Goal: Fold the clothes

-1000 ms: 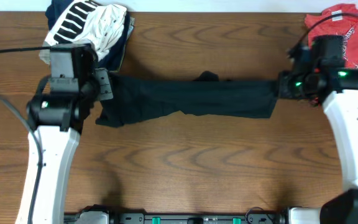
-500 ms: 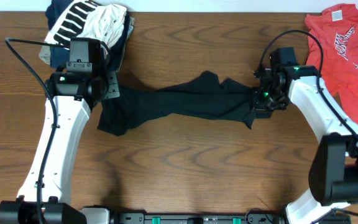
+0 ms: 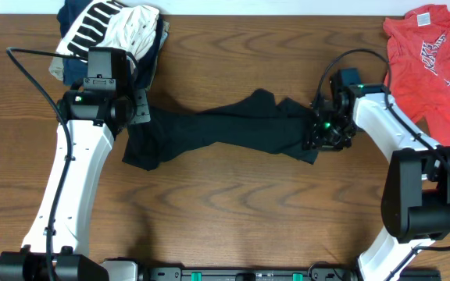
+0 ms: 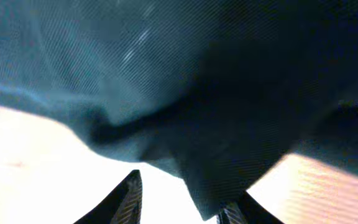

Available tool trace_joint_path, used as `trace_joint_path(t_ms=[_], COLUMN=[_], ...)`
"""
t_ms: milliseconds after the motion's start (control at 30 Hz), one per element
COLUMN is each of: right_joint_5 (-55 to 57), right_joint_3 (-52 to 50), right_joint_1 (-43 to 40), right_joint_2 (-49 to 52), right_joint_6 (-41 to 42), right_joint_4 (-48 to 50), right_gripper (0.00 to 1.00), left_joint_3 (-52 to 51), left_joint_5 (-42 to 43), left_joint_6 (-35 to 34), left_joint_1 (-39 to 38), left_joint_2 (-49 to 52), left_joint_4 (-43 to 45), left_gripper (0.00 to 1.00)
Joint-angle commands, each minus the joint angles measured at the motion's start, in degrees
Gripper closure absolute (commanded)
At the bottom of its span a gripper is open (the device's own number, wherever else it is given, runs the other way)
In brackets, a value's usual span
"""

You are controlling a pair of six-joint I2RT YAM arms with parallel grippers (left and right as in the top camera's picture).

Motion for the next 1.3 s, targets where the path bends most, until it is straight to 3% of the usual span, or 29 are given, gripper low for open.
trace_joint_path(t_ms=[0,233,567,733,900,1267], right_joint_5=[-0.4,10.4,14.4,11.7,9.7,6.2], right_joint_3=[-2.0,-5.3,-11.9,-15.3,-15.5,-7.4], right_joint_1=[2.1,4.6,5.0,5.2,6.4,3.1], right_joint_2=[-0.2,-0.2,-0.2,-0.2,-0.2,-6.3], right_joint_6=[1.2,10.9,13.8,14.4,14.4,12.0], right_joint_4=[0.4,3.5,11.3,15.5,15.4,11.0], right_gripper=[0.63,0.62,0.6,0.72,0.99,0.99], left_joint_3=[1.1,1.1,1.1,1.1,1.1,1.5], left_joint_5=[-0.7,-0.7,-0.7,-0.7,-0.7,-0.7], left_joint_6=[0.6,0.6,0.6,0.6,0.6,0.6], left_joint_1=[0.3,0.3,0.3,0.3,0.3,0.3], left_joint_2=[0.4,0.4,0.4,0.4,0.4,-0.3], left_joint_4=[-0.2,-0.2,-0.2,-0.2,-0.2,0.8], left_gripper=[0.94,0.94,0.94,0.94,0.94,0.94])
